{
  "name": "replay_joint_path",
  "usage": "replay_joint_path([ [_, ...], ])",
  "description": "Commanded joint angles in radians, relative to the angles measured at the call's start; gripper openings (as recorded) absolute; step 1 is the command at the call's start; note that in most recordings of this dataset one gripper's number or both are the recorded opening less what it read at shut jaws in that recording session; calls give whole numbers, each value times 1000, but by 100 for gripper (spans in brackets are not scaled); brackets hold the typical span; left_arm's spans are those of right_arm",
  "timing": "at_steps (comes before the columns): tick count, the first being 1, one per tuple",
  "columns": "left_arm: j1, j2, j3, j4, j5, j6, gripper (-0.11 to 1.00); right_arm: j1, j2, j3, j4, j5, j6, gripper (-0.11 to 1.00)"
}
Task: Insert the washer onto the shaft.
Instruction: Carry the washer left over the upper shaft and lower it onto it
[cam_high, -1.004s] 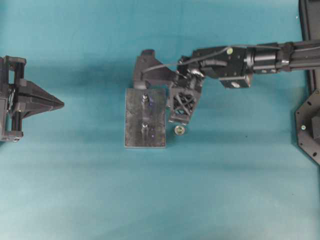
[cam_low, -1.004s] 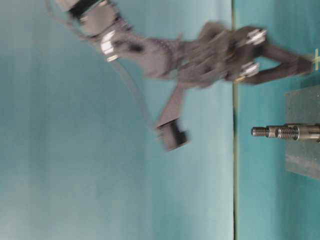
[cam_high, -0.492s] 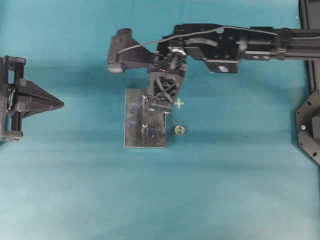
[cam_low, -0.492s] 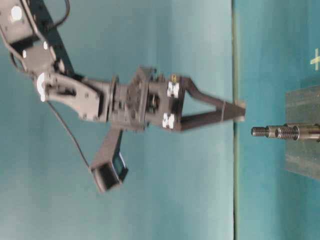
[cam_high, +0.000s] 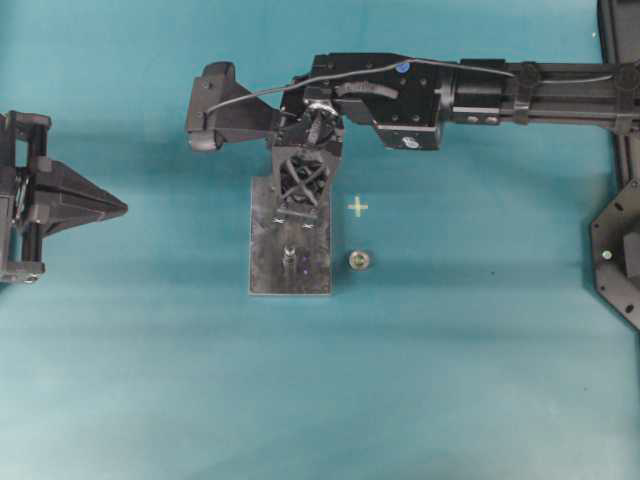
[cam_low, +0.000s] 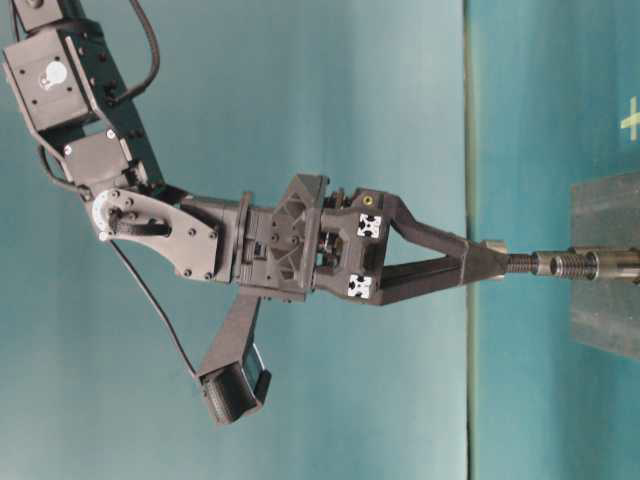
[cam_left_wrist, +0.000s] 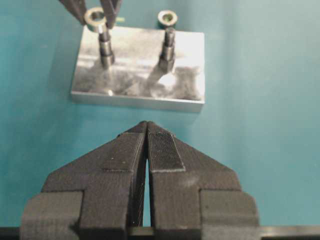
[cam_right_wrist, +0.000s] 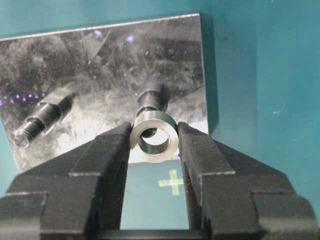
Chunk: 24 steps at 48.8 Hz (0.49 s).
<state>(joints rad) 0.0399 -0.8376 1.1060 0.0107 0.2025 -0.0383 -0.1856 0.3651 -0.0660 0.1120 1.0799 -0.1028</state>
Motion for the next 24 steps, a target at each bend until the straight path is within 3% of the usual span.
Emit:
replay_joint_path([
  [1, 2, 2, -17, 3, -5, 0, 0, 8, -20, -26, -2, 11, -14, 33],
  [24, 2, -17, -12, 3, -6, 0, 0, 17, -3, -34, -2, 6, -40, 33],
])
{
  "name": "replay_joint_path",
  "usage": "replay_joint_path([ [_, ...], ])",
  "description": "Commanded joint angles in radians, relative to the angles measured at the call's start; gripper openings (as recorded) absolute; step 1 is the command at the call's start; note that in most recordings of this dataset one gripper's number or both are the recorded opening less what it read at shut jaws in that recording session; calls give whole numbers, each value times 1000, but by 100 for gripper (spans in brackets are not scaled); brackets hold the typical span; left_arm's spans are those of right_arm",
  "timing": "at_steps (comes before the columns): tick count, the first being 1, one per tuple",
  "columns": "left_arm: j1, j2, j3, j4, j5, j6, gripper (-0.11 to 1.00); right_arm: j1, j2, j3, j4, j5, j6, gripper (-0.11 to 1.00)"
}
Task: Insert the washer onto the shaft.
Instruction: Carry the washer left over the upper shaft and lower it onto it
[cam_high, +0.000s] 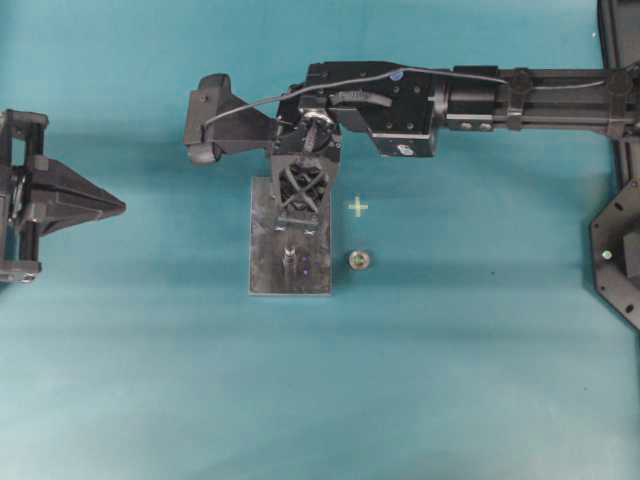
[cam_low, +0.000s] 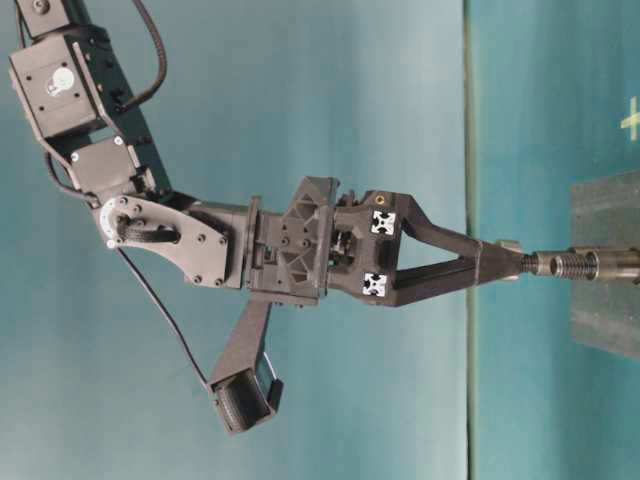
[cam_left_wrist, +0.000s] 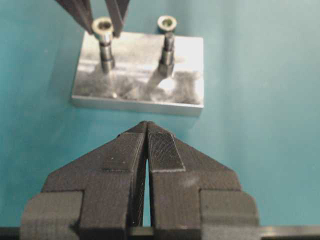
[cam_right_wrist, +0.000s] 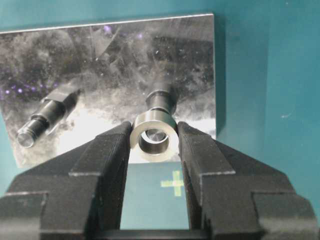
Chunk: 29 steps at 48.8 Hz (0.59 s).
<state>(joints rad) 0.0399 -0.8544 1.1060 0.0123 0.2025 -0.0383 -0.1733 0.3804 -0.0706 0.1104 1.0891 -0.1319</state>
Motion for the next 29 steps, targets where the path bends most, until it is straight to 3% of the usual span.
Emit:
replay_joint_path([
  [1, 2, 0, -12, 2, -6, 0, 0, 6, -18, -31, 0, -3, -11, 33],
  [18, 2, -2, -14, 3, -6, 0, 0, 6, -3, -54, 2, 8, -2, 34],
  [20, 2, -2, -14, 2, -6, -2, 0, 6, 0, -55, 3, 15, -2, 39],
  [26, 2, -2, -14, 2, -6, -2, 0, 5, 5, -61, 2, 26, 2, 71],
  [29, 2, -2, -15, 2, -6, -2, 0, 6, -2, -66, 2, 25, 2, 78],
])
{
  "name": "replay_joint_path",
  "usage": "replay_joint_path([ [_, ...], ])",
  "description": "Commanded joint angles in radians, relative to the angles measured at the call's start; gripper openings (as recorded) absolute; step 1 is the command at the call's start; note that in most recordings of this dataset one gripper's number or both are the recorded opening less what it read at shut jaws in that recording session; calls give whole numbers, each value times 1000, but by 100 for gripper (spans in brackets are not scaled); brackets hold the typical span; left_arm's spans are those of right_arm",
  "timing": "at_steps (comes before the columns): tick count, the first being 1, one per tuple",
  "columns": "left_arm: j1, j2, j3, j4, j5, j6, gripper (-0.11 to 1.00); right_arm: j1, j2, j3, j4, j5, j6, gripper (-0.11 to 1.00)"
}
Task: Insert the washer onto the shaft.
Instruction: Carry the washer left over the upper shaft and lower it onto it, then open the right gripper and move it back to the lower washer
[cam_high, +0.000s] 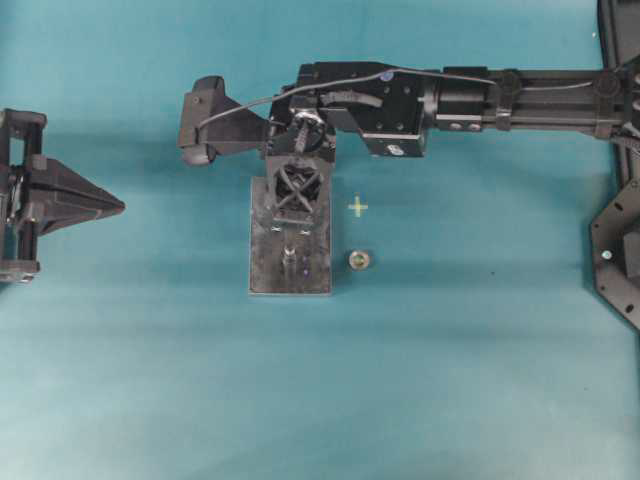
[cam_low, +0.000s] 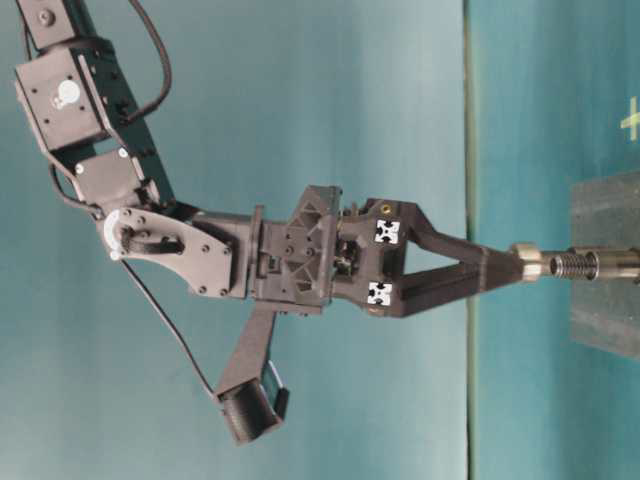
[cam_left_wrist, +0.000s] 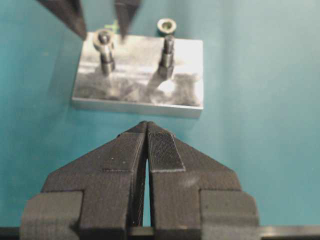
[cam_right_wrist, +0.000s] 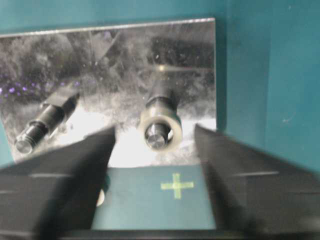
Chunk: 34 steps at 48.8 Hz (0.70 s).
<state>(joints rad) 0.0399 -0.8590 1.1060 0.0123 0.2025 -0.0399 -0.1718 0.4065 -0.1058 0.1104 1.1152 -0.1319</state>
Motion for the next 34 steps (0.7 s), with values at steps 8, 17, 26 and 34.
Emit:
replay_joint_path([
  [8, 0, 2, -17, 2, -6, 0, 0, -9, -46, -51, -3, 12, 3, 78],
  [17, 0, 2, -14, 2, -6, 0, 0, -11, -106, -9, -8, 61, 3, 78],
  [26, 2, 2, -12, 2, -5, -2, 0, 2, -229, 130, -8, 28, 29, 78],
  [34, 2, 2, -9, 2, -6, -2, 0, 34, -362, 325, -8, -129, 72, 78],
])
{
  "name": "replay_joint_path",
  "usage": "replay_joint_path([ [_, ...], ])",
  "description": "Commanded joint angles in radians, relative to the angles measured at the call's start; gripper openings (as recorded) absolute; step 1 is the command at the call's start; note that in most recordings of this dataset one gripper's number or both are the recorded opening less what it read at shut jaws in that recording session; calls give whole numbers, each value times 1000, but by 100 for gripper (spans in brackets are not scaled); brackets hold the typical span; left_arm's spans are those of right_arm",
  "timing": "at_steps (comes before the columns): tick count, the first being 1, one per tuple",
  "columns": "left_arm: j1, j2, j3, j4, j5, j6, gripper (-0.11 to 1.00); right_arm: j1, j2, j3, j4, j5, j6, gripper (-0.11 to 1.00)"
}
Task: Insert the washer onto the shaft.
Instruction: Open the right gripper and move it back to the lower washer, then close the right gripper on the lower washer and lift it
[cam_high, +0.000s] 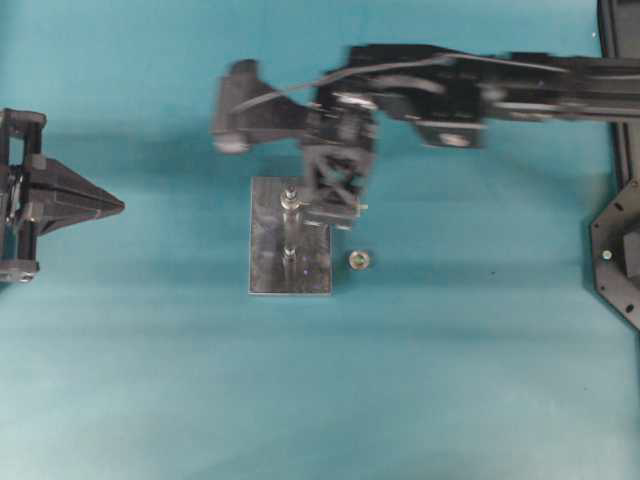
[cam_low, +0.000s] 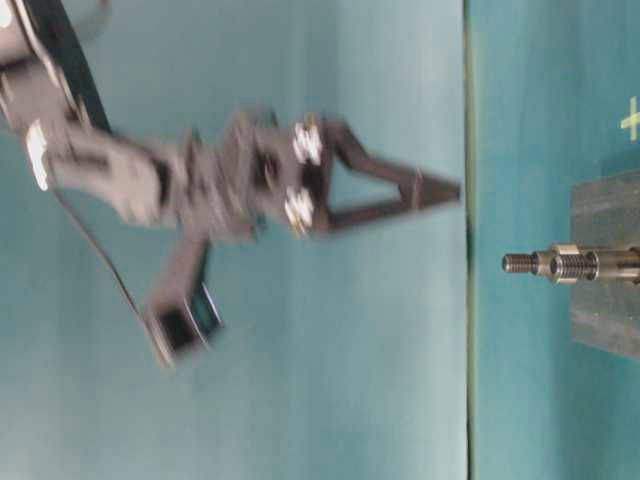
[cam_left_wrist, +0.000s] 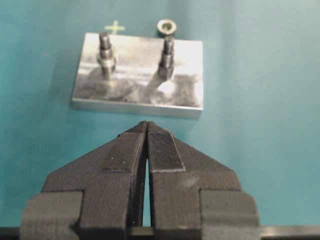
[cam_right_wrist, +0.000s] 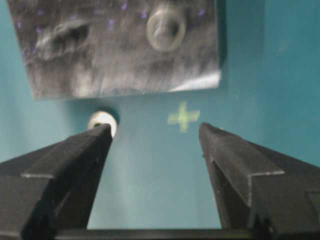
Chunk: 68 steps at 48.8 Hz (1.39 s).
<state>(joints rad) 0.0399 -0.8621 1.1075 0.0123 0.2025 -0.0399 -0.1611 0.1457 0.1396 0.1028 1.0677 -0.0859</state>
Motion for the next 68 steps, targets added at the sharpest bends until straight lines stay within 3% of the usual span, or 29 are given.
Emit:
replay_joint_path([
  [1, 2, 5, -9, 2, -5, -2, 0, 28, -117, 106, 0, -106, 31, 78],
  [10, 2, 8, -5, 2, -6, -2, 0, 72, -213, 302, 5, -327, 98, 78],
  [20, 2, 11, -2, 3, -6, -2, 0, 129, -196, 413, 14, -471, 127, 79],
  [35, 2, 11, -3, 2, -6, -5, 0, 169, -103, 436, 32, -571, 126, 79],
  [68, 2, 12, 3, 2, -9, -6, 0, 161, -3, 436, -2, -589, 126, 78],
])
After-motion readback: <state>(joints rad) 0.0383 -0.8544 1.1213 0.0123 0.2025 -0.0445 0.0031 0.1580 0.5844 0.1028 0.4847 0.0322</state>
